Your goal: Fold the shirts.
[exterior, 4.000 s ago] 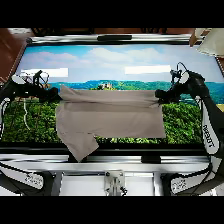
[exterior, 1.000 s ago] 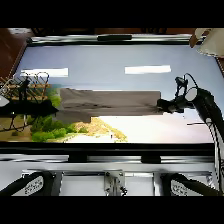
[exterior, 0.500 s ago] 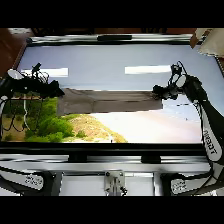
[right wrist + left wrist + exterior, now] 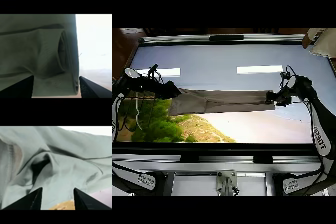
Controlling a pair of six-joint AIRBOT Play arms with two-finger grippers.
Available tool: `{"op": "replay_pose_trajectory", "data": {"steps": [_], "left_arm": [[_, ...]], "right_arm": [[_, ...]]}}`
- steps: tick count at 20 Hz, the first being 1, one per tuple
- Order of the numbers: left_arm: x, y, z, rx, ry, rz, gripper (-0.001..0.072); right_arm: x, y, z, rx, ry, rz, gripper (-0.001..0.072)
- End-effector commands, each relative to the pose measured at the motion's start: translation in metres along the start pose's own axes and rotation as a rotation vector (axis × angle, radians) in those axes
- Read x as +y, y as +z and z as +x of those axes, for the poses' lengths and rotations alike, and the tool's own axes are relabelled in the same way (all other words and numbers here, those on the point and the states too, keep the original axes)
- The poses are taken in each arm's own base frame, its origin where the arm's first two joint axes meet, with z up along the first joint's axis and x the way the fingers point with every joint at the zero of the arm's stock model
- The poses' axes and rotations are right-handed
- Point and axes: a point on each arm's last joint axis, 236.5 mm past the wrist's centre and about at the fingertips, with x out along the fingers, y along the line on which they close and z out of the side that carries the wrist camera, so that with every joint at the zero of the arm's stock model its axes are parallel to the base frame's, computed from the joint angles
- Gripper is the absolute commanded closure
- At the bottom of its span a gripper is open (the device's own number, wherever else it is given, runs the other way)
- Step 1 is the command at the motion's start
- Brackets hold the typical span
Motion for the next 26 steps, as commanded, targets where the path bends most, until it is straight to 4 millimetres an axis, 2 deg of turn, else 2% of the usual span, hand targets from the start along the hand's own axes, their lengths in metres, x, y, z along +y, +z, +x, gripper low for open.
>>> {"op": "replay_pose_trajectory", "data": {"steps": [1, 2, 3, 6, 9, 12, 14, 18, 19, 20, 21, 22, 23, 26], "left_arm": [[-0.007, -0.001, -0.010, -0.004, -0.005, 0.018, 0.0215], [-0.009, -0.002, -0.013, -0.006, -0.006, 0.022, 0.0215], [-0.011, -0.001, -0.015, -0.010, -0.006, 0.025, 0.0215], [-0.014, 0.000, -0.019, -0.020, -0.007, 0.032, 0.0215], [-0.015, 0.000, -0.020, -0.021, -0.007, 0.034, 0.0215], [-0.023, 0.000, -0.021, -0.027, -0.026, 0.036, 0.0216], [-0.034, 0.002, -0.024, -0.038, -0.065, 0.027, 0.0215], [-0.084, 0.001, -0.023, -0.046, -0.217, 0.034, 0.0230], [-0.098, -0.004, -0.019, -0.032, -0.243, 0.048, 0.0243], [-0.112, -0.012, -0.011, -0.010, -0.254, 0.073, 0.0269], [-0.128, -0.021, -0.001, 0.014, -0.261, 0.104, 0.0476], [-0.143, -0.033, 0.013, 0.037, -0.265, 0.132, 0.0650], [-0.158, -0.046, 0.029, 0.062, -0.268, 0.155, 0.0673], [-0.195, -0.082, 0.087, 0.113, -0.262, 0.170, 0.0673]], "right_arm": [[0.012, 0.014, -0.007, -0.046, 0.146, 0.050, 0.0048], [0.020, 0.018, -0.013, -0.055, 0.230, 0.072, 0.0049], [0.018, 0.022, -0.018, -0.063, 0.276, 0.116, 0.0049], [-0.012, 0.026, -0.017, -0.076, 0.248, 0.170, 0.0049], [-0.022, 0.022, 0.005, -0.042, 0.236, 0.197, 0.0049], [-0.009, 0.012, 0.032, 0.017, 0.262, 0.209, 0.0049], [0.003, 0.007, 0.044, 0.048, 0.287, 0.216, 0.0059], [0.036, 0.006, 0.038, 0.060, 0.376, 0.206, 0.0488], [0.043, 0.004, 0.030, 0.069, 0.402, 0.205, 0.0595], [0.048, 0.003, 0.018, 0.067, 0.420, 0.189, 0.0646], [0.051, 0.003, 0.002, 0.058, 0.427, 0.161, 0.0646], [0.055, 0.002, -0.019, 0.043, 0.432, 0.130, 0.0647], [0.060, 0.000, -0.042, 0.025, 0.439, 0.102, 0.0647], [0.076, -0.006, -0.124, -0.074, 0.462, 0.040, 0.0648]]}}
